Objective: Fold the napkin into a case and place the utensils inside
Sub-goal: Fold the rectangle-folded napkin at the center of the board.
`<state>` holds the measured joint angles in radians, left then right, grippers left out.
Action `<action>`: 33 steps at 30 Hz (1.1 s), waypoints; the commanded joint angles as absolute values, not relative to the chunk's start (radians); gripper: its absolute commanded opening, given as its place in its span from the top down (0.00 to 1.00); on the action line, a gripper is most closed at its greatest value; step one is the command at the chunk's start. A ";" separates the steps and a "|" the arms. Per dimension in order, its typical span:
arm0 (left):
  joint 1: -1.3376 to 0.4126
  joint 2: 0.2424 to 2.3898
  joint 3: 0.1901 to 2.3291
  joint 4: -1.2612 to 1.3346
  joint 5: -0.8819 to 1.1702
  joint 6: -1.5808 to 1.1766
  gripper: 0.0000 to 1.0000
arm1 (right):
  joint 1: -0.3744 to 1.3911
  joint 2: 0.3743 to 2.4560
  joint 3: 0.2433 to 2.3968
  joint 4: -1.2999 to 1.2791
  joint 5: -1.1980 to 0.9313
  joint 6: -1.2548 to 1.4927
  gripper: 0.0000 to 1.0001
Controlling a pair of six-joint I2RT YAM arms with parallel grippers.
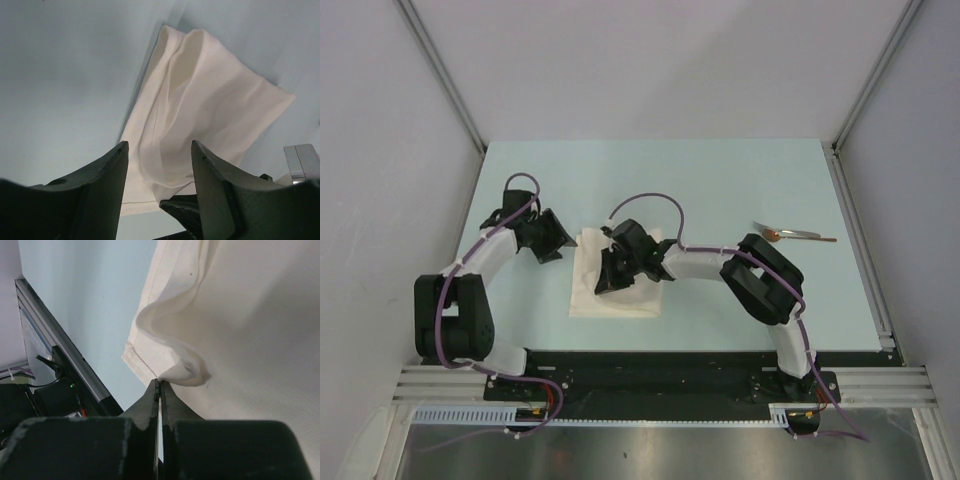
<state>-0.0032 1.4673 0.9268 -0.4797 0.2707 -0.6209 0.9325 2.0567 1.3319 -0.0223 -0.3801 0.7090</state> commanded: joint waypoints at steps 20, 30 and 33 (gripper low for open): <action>-0.049 1.746 1.204 -0.519 0.337 -0.574 0.53 | 0.999 1.922 1.209 0.170 -0.394 0.690 1.00; -0.055 1.818 1.259 -0.543 0.281 -0.543 0.61 | 1.002 1.936 1.226 0.187 -0.410 0.698 1.00; -0.055 1.845 1.273 -0.543 0.288 -0.543 0.62 | 1.002 1.922 1.209 0.190 -0.402 0.696 1.00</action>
<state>-0.0502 1.8214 1.2205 -0.5388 0.2996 -0.5690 0.9932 1.9743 1.2079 0.1432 -0.4000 0.6991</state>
